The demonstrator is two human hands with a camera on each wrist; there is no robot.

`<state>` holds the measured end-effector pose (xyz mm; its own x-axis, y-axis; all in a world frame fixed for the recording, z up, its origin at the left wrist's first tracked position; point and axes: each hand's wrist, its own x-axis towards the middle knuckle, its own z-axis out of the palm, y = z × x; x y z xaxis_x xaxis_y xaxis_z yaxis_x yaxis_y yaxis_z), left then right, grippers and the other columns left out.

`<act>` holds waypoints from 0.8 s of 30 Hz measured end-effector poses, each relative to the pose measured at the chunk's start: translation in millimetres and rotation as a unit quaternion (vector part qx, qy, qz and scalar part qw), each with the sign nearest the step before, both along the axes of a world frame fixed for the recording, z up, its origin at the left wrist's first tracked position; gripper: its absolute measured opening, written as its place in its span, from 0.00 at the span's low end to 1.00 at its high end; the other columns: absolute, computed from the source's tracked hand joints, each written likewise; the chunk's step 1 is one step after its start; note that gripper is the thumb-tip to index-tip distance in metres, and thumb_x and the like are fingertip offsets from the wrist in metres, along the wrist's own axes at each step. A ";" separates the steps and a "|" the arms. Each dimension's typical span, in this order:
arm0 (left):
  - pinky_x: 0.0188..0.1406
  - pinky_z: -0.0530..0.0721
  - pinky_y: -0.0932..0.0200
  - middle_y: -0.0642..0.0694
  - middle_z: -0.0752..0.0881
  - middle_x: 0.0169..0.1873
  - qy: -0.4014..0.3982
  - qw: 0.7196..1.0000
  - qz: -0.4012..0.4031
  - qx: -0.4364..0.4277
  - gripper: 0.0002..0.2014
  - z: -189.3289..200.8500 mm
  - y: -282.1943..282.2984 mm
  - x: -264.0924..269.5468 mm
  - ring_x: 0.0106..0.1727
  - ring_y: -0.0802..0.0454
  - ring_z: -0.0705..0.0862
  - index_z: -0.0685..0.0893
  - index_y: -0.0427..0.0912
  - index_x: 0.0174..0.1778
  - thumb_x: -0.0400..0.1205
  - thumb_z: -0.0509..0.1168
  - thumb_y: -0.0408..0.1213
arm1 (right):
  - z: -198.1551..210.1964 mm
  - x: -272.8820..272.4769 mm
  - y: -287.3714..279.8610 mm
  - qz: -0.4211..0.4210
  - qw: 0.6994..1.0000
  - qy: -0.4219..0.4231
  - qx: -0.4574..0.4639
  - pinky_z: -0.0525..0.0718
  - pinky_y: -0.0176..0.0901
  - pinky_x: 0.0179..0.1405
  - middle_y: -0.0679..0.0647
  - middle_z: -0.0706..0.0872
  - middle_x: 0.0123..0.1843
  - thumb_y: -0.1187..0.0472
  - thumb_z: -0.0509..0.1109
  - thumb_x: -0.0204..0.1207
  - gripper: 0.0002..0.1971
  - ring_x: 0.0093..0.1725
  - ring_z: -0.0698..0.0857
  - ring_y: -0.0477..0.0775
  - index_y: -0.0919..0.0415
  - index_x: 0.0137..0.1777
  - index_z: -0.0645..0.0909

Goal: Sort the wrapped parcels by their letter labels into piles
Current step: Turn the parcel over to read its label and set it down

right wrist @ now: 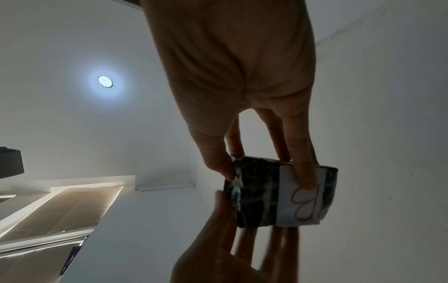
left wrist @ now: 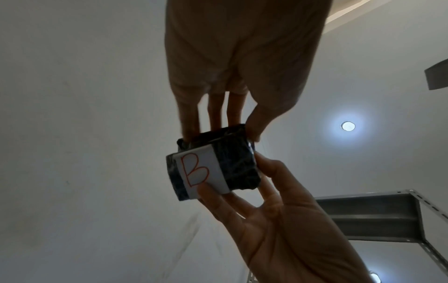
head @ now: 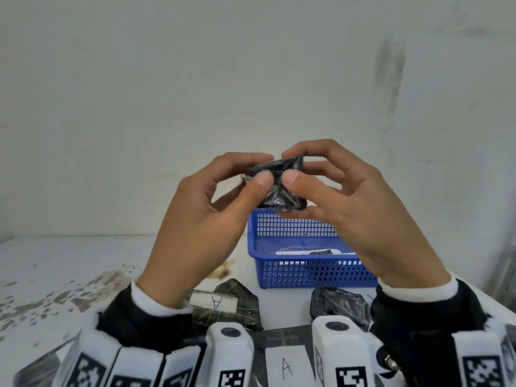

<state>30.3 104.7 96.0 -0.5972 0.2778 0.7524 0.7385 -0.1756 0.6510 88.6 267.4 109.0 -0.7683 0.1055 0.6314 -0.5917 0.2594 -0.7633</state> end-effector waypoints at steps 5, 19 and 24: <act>0.55 0.88 0.52 0.53 0.89 0.55 -0.119 0.993 0.020 -0.017 0.29 -0.7 -1.8 -1.4 0.52 0.56 0.90 0.83 0.56 0.62 0.70 0.63 0.68 | -0.5 1.6 3.9 0.021 0.999 0.041 0.000 0.87 0.46 0.51 0.49 0.91 0.57 0.67 0.79 0.74 0.12 0.54 0.92 0.53 0.50 0.51 0.88; 0.49 0.91 0.48 0.43 0.91 0.52 -0.130 0.991 -0.043 0.007 0.22 3.5 -5.8 1.8 0.48 0.46 0.92 0.83 0.46 0.61 0.72 0.76 0.44 | 2.9 6.7 3.3 -0.016 0.999 -0.029 0.042 0.89 0.58 0.61 0.52 0.92 0.59 0.48 0.83 0.67 0.29 0.51 0.93 0.55 0.39 0.70 0.82; 0.42 0.91 0.52 0.43 0.92 0.46 -0.118 0.992 -0.035 0.006 0.14 3.5 -7.7 0.9 0.43 0.47 0.91 0.86 0.44 0.55 0.74 0.69 0.41 | 2.6 7.2 0.2 -0.032 0.995 -0.027 0.087 0.89 0.47 0.58 0.48 0.90 0.58 0.50 0.79 0.70 0.28 0.50 0.93 0.51 0.30 0.70 0.79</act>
<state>31.2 97.0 99.5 -0.7371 0.3170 0.5968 0.5510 -0.2293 0.8024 95.8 267.6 111.7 -0.7963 0.0488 0.6029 -0.5291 0.4267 -0.7334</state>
